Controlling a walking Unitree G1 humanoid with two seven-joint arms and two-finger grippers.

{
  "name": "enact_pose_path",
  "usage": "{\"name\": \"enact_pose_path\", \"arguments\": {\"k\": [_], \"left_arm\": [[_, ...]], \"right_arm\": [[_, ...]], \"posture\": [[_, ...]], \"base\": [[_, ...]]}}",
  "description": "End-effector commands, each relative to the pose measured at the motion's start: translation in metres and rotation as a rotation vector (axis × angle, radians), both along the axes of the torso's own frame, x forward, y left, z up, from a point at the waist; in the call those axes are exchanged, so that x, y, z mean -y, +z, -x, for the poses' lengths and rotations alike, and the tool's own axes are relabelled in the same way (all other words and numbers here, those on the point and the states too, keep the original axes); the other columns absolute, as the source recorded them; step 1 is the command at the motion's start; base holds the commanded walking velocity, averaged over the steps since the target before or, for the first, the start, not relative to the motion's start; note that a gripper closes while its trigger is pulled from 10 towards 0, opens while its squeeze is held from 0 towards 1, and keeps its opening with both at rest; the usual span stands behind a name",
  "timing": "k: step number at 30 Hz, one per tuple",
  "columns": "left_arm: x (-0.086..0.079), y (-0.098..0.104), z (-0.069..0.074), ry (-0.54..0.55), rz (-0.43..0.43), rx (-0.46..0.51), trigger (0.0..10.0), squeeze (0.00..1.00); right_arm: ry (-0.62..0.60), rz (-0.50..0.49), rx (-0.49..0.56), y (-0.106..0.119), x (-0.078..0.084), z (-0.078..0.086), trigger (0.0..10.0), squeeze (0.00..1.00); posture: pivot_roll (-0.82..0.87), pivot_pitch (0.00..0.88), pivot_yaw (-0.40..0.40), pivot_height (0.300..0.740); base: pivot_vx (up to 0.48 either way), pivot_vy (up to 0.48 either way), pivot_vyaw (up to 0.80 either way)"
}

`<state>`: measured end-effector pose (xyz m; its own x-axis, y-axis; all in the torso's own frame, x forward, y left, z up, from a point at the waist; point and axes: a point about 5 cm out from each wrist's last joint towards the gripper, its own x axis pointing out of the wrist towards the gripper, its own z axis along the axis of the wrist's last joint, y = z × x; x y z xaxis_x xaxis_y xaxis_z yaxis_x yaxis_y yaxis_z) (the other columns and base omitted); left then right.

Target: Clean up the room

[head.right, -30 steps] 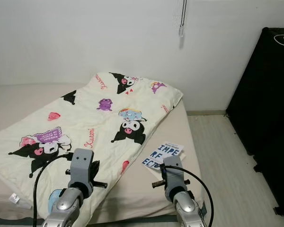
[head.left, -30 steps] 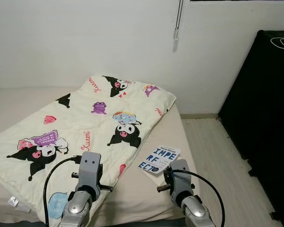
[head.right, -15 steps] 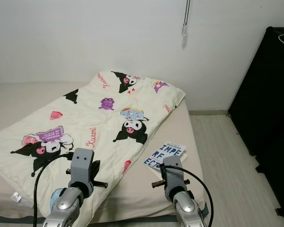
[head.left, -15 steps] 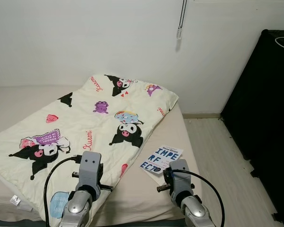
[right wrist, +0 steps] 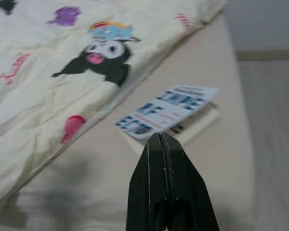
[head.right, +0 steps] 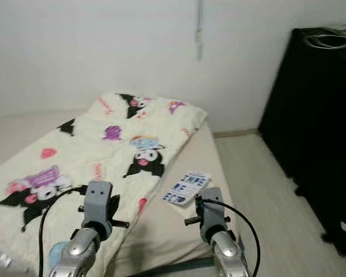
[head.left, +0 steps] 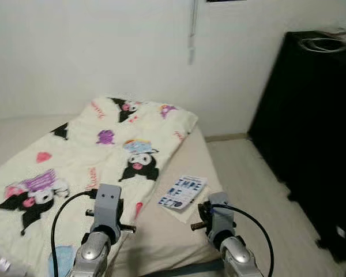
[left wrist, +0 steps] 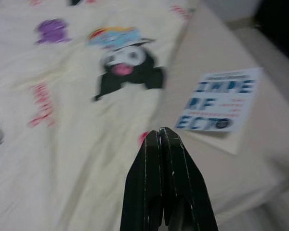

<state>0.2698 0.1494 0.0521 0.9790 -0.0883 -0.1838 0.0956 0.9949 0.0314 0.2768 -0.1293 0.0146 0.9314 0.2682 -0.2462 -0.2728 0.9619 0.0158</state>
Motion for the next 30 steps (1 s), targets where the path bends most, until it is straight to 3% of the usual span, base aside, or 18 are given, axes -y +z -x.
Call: {"name": "enact_pose_path", "arguments": {"k": [1, 23, 30], "left_arm": [[-0.0013, -0.0022, 0.0028, 0.004, 0.002, -0.009, 10.0, 0.0], [-0.0028, -0.0012, 0.0037, 0.012, 0.01, 0.002, 10.0, 0.0], [-0.0037, -0.0004, 0.0029, 0.025, 0.02, 0.006, 10.0, 0.0]], "right_arm": [[-0.012, -0.011, -0.007, -0.0021, 0.0018, 0.0025, 10.0, 0.0], [0.005, 0.013, 0.002, -0.001, 0.0004, 0.0028, 10.0, 0.0], [0.041, 0.043, 0.024, 0.0004, -0.0036, 0.0033, 10.0, 0.0]], "posture": [[-0.04, 0.102, -0.004, 0.737], [-0.04, 0.104, -0.004, 0.737], [-0.04, 0.104, -0.006, 0.737]], "base": [[0.0, 0.0, -0.8], [0.0, 0.0, 0.0], [0.0, 0.0, 0.8]]}}
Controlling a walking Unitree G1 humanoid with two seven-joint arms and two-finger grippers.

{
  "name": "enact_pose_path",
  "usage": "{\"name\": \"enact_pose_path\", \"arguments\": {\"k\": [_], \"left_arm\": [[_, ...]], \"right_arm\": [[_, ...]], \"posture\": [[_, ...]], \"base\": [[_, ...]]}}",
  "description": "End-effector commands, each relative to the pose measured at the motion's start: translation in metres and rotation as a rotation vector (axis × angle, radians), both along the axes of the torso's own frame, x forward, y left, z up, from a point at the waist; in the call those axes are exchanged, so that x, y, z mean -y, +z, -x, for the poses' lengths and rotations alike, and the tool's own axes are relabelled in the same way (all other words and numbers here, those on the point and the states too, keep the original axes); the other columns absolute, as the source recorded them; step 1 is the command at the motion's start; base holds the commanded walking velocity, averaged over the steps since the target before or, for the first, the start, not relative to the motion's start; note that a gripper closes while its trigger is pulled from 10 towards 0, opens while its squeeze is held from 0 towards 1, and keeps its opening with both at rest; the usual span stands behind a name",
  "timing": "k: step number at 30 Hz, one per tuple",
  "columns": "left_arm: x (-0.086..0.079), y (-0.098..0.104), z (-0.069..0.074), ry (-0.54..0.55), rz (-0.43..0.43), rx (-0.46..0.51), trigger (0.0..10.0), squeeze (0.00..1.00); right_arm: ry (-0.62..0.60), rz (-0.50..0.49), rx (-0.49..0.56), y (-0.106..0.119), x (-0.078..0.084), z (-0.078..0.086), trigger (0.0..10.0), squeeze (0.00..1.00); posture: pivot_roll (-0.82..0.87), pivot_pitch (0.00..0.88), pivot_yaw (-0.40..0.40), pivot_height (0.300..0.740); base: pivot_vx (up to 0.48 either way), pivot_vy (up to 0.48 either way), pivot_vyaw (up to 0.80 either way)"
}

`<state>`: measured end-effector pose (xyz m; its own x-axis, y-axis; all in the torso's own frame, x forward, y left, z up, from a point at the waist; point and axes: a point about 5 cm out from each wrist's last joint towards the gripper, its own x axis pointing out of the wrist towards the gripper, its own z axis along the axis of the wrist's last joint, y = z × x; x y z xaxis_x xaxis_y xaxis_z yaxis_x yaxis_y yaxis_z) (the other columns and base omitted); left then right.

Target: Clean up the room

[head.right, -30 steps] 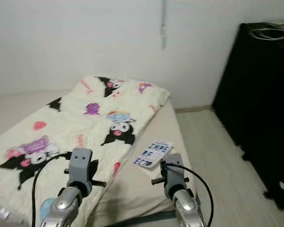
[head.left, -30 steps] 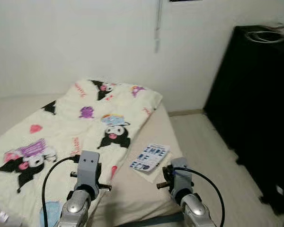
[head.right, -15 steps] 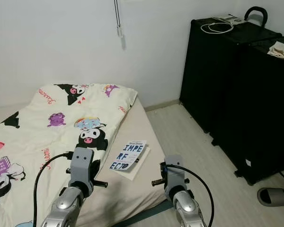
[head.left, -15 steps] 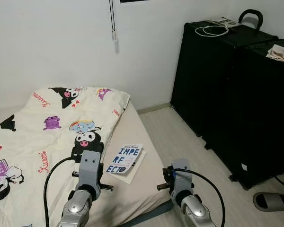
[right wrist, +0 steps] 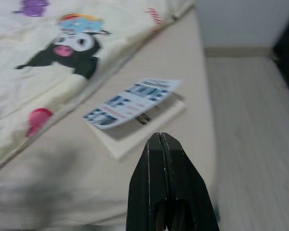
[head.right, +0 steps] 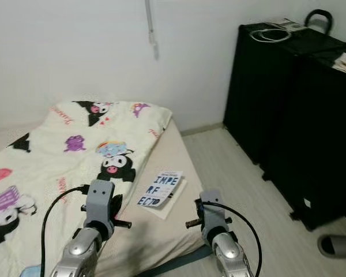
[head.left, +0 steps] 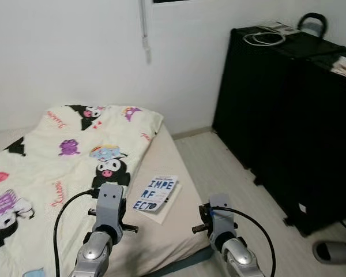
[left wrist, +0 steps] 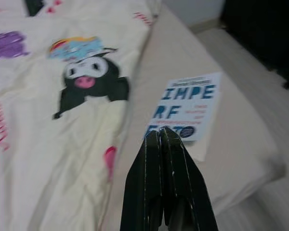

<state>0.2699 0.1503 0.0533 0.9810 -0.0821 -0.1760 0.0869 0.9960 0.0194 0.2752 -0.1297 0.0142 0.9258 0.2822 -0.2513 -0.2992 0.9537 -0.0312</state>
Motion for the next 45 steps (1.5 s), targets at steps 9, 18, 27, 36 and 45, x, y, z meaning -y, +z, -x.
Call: {"name": "enact_pose_path", "arguments": {"k": [9, 18, 27, 36, 45], "left_arm": [[-0.0023, 0.0023, 0.002, 0.026, 0.012, 0.022, 10.0, 0.0], [-0.0045, 0.0003, 0.0029, 0.057, 0.042, 0.006, 10.0, 0.0], [-0.0075, -0.0018, 0.0035, 0.076, 0.021, -0.011, 10.0, 0.0], [-0.0086, -0.0002, 0.0022, 0.07, 0.017, 0.002, 10.0, 0.0], [-0.0092, 0.0012, 0.0017, 0.069, 0.028, 0.012, 10.0, 0.0]], "right_arm": [[-0.002, -0.039, 0.006, 0.0011, -0.0026, 0.0015, 10.0, 0.0], [-0.002, -0.039, 0.002, 0.0001, -0.0029, 0.0025, 10.0, 0.0], [0.003, -0.04, -0.005, -0.001, -0.0032, 0.0037, 10.0, 0.0], [0.004, -0.038, -0.006, -0.0016, -0.0031, 0.0045, 10.0, 0.0], [0.008, -0.035, -0.003, -0.0013, -0.0036, 0.0041, 10.0, 0.0]], "posture": [[-0.04, 0.106, -0.005, 0.737], [-0.04, 0.112, -0.006, 0.737], [-0.04, 0.11, -0.006, 0.737], [-0.04, 0.104, -0.004, 0.737], [-0.04, 0.096, -0.004, 0.737]], "base": [[0.0, -0.254, 0.0], [0.0, -0.16, 0.0], [0.0, 0.0, 0.0], [0.0, 0.0, 0.0], [0.0, 0.176, 0.0]]}}
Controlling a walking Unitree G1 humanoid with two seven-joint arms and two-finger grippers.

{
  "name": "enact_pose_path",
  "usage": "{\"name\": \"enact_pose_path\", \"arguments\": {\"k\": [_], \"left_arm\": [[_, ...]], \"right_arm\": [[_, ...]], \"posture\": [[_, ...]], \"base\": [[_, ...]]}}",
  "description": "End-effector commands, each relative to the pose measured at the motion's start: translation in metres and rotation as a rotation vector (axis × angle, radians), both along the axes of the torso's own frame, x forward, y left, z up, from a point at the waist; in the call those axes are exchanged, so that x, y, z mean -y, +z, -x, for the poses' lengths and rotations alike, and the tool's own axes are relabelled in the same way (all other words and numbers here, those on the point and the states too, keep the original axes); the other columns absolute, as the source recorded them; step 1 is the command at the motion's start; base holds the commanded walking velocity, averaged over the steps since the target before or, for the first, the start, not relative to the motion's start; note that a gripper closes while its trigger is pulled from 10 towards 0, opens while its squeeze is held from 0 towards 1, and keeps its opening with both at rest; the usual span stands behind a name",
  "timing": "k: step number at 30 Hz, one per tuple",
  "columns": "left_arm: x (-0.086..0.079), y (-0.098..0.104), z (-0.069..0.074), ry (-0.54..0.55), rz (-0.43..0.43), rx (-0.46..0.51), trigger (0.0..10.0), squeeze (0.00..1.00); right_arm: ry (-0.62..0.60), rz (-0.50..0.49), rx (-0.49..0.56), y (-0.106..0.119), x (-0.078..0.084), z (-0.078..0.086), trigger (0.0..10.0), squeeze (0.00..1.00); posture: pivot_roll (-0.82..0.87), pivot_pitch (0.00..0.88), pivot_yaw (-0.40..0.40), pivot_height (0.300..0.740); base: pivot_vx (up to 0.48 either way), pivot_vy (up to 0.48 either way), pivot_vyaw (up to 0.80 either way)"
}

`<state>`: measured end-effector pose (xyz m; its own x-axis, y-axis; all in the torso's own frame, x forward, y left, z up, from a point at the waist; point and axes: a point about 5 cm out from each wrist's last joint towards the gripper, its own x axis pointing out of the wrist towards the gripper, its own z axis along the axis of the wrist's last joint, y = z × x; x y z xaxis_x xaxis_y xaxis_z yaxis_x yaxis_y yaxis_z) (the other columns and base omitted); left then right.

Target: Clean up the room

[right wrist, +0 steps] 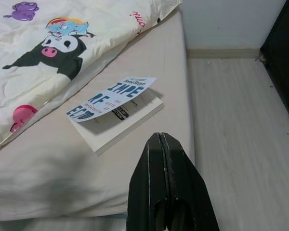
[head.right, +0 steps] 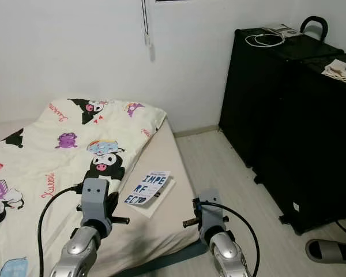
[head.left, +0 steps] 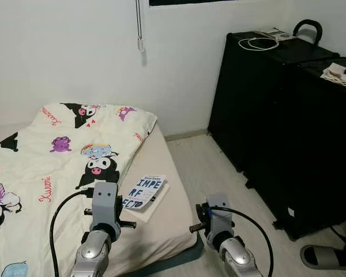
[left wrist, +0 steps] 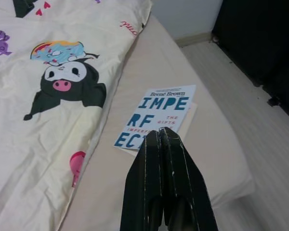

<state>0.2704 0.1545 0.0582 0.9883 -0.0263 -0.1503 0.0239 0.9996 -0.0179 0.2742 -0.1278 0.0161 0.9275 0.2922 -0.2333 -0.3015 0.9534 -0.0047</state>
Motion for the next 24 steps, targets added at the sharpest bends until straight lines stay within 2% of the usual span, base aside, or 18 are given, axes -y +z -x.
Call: {"name": "enact_pose_path", "arguments": {"k": [1, 10, 15, 19, 24], "left_arm": [[-0.005, -0.0038, 0.0022, 0.006, -0.01, -0.012, 10.0, 0.0], [-0.0072, -0.0042, 0.0014, 0.008, -0.009, -0.011, 10.0, 0.0], [-0.0068, -0.0026, 0.0018, 0.017, 0.02, -0.003, 10.0, 0.0], [-0.0083, -0.0018, 0.0018, 0.04, -0.011, -0.011, 10.0, 0.0], [-0.009, -0.0015, 0.0011, 0.053, -0.003, -0.006, 10.0, 0.0]], "right_arm": [[0.006, -0.004, -0.012, -0.0032, -0.0017, 0.0031, 10.0, 0.0], [0.005, -0.005, -0.009, -0.0025, -0.0019, 0.0023, 10.0, 0.0], [0.005, -0.006, -0.008, -0.0022, -0.0012, 0.002, 10.0, 0.0], [0.007, -0.006, -0.009, -0.0022, -0.0015, 0.0019, 10.0, 0.0], [0.011, -0.008, -0.008, -0.0017, -0.0027, 0.0011, 10.0, 0.0]], "posture": [[-0.04, 0.096, -0.004, 0.737], [-0.04, 0.097, -0.003, 0.737], [-0.04, 0.098, -0.004, 0.737], [-0.04, 0.099, -0.007, 0.737], [-0.03, 0.101, -0.01, 0.737]], "base": [[0.0, 0.352, 0.0], [0.0, 0.377, 0.0], [0.0, 0.38, 0.0], [0.0, -0.354, 0.0], [0.0, -0.48, 0.0]]}}
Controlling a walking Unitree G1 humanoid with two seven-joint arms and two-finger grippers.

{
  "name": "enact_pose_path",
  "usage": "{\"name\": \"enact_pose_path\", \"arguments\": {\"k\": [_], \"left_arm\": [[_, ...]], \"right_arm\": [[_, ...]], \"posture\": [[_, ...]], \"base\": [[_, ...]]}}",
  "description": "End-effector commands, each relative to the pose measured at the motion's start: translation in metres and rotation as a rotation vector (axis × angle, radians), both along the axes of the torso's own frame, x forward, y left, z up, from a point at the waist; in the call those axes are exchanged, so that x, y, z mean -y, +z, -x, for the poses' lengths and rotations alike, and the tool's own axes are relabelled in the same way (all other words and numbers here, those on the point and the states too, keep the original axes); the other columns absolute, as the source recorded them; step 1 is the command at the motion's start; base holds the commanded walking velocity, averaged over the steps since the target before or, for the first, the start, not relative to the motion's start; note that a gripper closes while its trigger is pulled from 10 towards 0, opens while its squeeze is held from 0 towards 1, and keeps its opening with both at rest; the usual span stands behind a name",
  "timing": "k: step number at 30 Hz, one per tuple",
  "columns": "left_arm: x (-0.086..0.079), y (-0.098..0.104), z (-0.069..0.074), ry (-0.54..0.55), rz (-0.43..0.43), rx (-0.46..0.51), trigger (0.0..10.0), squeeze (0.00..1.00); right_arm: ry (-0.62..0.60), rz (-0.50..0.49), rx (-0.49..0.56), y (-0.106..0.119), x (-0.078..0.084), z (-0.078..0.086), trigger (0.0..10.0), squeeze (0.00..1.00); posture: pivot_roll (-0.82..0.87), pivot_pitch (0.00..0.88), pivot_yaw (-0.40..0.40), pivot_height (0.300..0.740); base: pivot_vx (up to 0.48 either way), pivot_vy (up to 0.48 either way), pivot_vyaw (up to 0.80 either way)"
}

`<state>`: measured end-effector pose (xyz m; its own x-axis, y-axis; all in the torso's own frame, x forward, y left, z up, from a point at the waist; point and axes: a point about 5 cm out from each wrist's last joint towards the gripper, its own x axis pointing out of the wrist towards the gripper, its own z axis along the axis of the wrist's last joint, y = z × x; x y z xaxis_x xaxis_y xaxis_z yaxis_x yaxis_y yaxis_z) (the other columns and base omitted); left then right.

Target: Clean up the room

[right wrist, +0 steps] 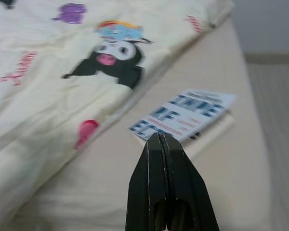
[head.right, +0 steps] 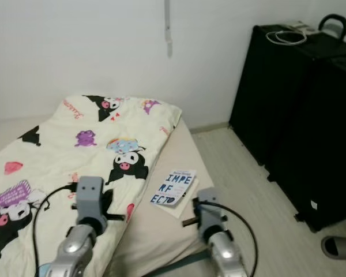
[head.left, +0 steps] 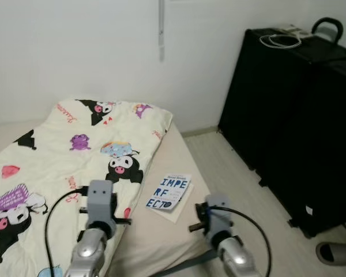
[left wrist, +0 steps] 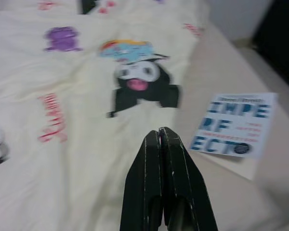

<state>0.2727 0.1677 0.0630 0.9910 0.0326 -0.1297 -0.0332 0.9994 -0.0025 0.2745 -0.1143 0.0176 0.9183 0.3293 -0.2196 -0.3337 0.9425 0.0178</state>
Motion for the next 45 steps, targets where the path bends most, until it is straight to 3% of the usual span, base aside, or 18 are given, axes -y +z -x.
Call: {"name": "enact_pose_path", "arguments": {"k": [1, 14, 39, 45], "left_arm": [[0.0044, -0.0049, 0.0033, -0.007, 0.012, -0.015, 10.0, 0.0], [0.0037, -0.0053, 0.0035, 0.012, 0.025, -0.025, 10.0, 0.0], [0.0052, -0.0048, 0.0029, 0.003, 0.001, -0.026, 10.0, 0.0], [0.0069, -0.0095, -0.0001, -0.024, -0.016, -0.057, 10.0, 0.0]], "right_arm": [[-0.022, 0.018, -0.014, -0.0031, 0.0105, 0.0012, 10.0, 0.0], [-0.011, 0.04, -0.013, -0.0029, 0.0103, 0.0006, 10.0, 0.0], [0.019, 0.072, -0.005, -0.0028, 0.0081, 0.0011, 10.0, 0.0], [-0.022, 0.044, -0.008, -0.0028, 0.0121, 0.0007, 10.0, 0.0]], "posture": [[-0.03, 0.103, -0.01, 0.737], [-0.04, 0.103, -0.008, 0.737], [-0.04, 0.107, -0.006, 0.737], [-0.04, 0.097, -0.002, 0.737]], "base": [[0.0, -0.48, 0.0], [0.0, -0.037, 0.0], [0.0, 0.0, 0.8], [0.0, 0.0, 0.4]]}}
